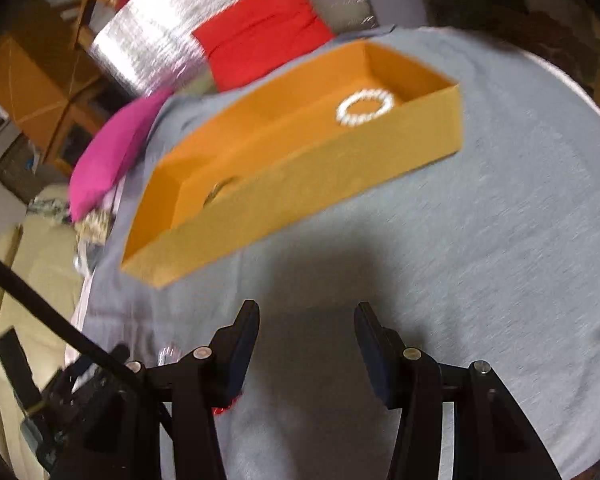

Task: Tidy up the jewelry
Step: 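Withdraw both open tools toward the red and pink-clear bracelets, then grasp the red bead bracelet with the right tool while the left tool grasps the pink-clear bracelet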

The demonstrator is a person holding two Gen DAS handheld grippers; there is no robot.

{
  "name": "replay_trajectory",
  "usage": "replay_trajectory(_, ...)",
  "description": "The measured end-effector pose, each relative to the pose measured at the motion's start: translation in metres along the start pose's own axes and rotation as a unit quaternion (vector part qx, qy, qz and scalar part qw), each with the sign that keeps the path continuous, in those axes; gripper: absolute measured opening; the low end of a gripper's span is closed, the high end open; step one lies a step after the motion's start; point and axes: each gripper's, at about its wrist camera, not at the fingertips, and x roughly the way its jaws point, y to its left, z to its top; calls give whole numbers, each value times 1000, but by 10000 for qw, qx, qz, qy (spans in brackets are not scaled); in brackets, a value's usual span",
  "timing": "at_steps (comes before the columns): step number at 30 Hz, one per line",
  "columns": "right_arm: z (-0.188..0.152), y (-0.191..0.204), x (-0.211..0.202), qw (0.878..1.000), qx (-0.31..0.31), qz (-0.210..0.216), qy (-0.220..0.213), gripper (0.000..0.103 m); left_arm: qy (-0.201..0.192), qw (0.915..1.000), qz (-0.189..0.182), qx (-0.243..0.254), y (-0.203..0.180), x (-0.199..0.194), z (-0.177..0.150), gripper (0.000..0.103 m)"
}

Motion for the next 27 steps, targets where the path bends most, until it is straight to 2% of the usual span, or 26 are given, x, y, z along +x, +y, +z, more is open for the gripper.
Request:
replay_trajectory(9,-7,38,18,9975,-586,240,327,52,159,9998,-142,22,2,8,5,68)
replay_trajectory(20,-16,50,31,9939,-908,197,600,52,413,9988,-239,84,-15,17,5,68)
replay_trajectory(22,-18,53,34,9931,-983,141,617,46,414,9988,-244,86,-15,17,4,68)
replay_trajectory(24,-22,57,39,9915,-1127,36,650,35,430,9988,-209,64,-13,19,4,68)
replay_trajectory(25,-24,60,41,9903,-1224,-43,648,34,439,9988,-197,37,-11,19,4,68)
replay_trajectory(27,-29,65,44,9868,-1484,-265,594,21,447,9988,-193,-25,-7,20,4,68)
